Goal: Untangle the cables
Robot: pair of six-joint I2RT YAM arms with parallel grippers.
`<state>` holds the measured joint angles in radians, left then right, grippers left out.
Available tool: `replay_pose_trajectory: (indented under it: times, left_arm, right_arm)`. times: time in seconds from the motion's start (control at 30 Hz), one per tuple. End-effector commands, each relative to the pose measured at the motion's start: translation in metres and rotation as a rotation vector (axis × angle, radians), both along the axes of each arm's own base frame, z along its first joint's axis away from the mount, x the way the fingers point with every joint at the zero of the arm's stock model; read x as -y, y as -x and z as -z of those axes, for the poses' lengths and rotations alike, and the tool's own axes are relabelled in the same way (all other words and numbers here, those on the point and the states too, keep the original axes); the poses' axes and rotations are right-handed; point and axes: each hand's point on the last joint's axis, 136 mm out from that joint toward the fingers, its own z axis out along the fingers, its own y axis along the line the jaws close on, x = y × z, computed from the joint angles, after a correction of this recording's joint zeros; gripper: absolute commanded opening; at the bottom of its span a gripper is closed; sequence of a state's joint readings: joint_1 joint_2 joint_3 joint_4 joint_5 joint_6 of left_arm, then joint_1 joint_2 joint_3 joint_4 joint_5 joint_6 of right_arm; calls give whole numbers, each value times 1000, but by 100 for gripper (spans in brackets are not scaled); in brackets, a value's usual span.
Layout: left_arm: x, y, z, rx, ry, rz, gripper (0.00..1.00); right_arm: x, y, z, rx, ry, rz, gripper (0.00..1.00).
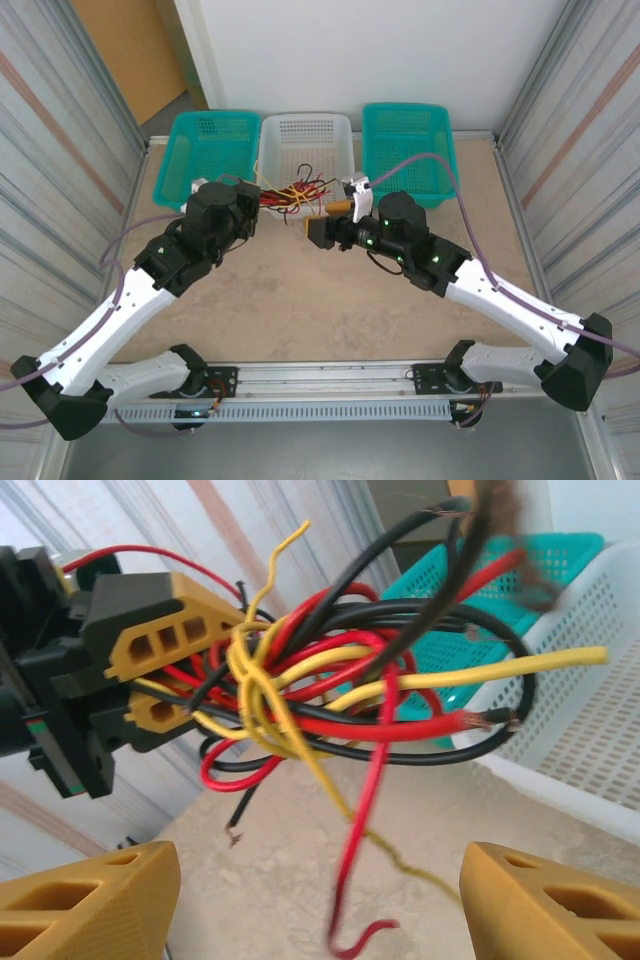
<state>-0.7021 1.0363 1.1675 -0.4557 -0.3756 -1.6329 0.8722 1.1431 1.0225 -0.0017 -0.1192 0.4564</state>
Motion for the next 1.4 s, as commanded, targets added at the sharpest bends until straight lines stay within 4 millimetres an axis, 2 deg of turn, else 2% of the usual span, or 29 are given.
replay_pose_trajectory:
  times: [0.0, 0.07, 0.13, 0.27, 0.4, 0.73, 0.9, 1.03, 1.1, 1.2, 1.27, 1.3, 1.37]
  left_arm:
    - [-12, 1, -2, -17, 33, -73, 0]
    - [-11, 0, 3, -27, 73, -72, 0]
    - [-11, -1, 2, -31, 91, -69, 0]
    - [-13, 2, -5, -19, 103, -64, 0]
    - [-11, 3, -10, -8, 119, -45, 0]
    - [2, 1, -5, -34, 145, 0, 0]
    - [5, 0, -7, -27, 144, 16, 0]
    - [7, -1, -6, -27, 166, 23, 0]
    - [9, -2, -7, -27, 183, 34, 0]
    - [9, -2, -7, -42, 175, 39, 0]
    - [8, -4, -6, -31, 194, 28, 0]
    - [8, -5, -5, -23, 204, 25, 0]
    - [12, -12, -6, 10, 243, 19, 0]
  right_arm:
    - [-5, 19, -10, 37, 3, -27, 72]
    - [-2, 19, 4, 24, 44, -10, 70]
    - [7, 14, 28, 2, 83, 24, 67]
    - [40, 1, 62, -70, 53, 87, 58]
    - [53, -8, 72, -134, -11, 78, 54]
    - [15, -11, 56, -119, 32, -81, 52]
    - [11, -19, 55, -107, 40, -76, 48]
    - [6, -17, 59, -116, 54, -95, 46]
    - [4, -15, 65, -123, 62, -100, 41]
    - [1, -11, 69, -123, 68, -104, 25]
    - [-3, -5, 70, -116, 73, -111, 11]
    - [-6, -1, 70, -113, 76, -114, 0]
    - [-18, 10, 72, -106, 80, -125, 0]
